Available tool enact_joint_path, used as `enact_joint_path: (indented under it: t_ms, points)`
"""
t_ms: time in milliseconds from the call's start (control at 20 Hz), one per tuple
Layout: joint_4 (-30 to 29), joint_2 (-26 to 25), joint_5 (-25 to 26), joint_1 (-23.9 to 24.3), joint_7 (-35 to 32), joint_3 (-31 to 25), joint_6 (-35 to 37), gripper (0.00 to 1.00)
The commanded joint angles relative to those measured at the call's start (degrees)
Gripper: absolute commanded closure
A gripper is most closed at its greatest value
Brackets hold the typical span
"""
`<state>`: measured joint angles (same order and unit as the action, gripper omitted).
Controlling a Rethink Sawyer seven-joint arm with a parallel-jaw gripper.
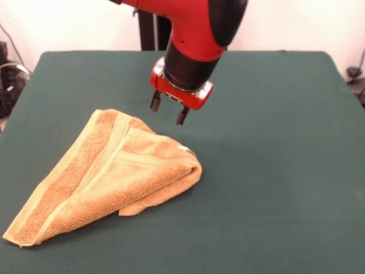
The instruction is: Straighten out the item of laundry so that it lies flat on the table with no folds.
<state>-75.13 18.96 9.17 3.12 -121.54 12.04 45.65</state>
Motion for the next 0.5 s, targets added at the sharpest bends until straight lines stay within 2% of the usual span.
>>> enact_joint_path:
  t_ms: [50, 300, 500]
  points:
    - [-10.0, 5.8, 1.2, 4.8, -0.3, -6.9, -14.6, 0.0]
    - [-9.2, 5.1, 1.2, 5.4, -0.1, -6.9, -11.9, 0.0]
    - [-8.1, 4.0, 1.6, 5.1, -1.6, -5.9, -12.6, 0.0]
